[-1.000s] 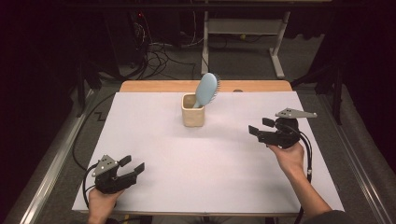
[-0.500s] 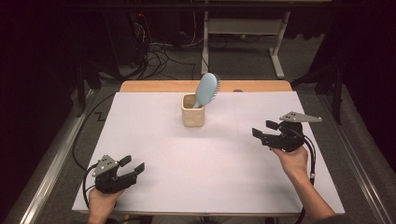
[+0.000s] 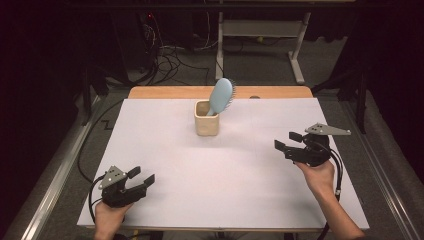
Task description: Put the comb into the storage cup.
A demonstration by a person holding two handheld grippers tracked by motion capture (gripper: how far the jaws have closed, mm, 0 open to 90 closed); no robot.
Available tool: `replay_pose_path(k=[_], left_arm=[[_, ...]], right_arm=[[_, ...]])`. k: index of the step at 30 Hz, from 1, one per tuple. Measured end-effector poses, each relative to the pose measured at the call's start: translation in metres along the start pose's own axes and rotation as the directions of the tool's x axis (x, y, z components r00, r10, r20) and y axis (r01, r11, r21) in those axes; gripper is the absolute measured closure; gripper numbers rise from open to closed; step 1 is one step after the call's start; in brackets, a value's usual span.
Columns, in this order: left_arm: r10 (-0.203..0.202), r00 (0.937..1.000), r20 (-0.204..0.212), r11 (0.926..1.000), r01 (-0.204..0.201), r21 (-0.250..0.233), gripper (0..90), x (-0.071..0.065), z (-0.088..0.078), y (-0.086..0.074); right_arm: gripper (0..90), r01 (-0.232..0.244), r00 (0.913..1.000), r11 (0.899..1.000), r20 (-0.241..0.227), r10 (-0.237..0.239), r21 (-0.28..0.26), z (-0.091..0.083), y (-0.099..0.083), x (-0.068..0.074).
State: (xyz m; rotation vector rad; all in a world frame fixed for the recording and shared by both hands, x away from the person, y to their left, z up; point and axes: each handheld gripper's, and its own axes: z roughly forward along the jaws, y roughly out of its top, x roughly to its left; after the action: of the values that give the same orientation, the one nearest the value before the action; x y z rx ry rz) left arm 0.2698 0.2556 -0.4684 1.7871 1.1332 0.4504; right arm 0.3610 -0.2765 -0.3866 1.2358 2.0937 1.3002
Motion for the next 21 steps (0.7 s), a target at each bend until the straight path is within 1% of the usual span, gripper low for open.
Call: replay_pose_path(k=[7, 21], left_arm=[[0.0, 1.0, 0.0, 1.0, 0.0, -0.001, 35.3, 0.0, 0.0, 0.0], [-0.006, 1.0, 0.001, 1.0, 0.006, -0.002, 35.3, 0.0, 0.0, 0.0]], right_arm=[[31.1, -0.006, 1.0, 1.0, 0.002, 0.006, -0.015, -0.005, -0.004, -0.002], [30.9, -0.015, 0.9999, 1.0, 0.001, 0.015, -0.026, -0.012, -0.01, -0.004]])
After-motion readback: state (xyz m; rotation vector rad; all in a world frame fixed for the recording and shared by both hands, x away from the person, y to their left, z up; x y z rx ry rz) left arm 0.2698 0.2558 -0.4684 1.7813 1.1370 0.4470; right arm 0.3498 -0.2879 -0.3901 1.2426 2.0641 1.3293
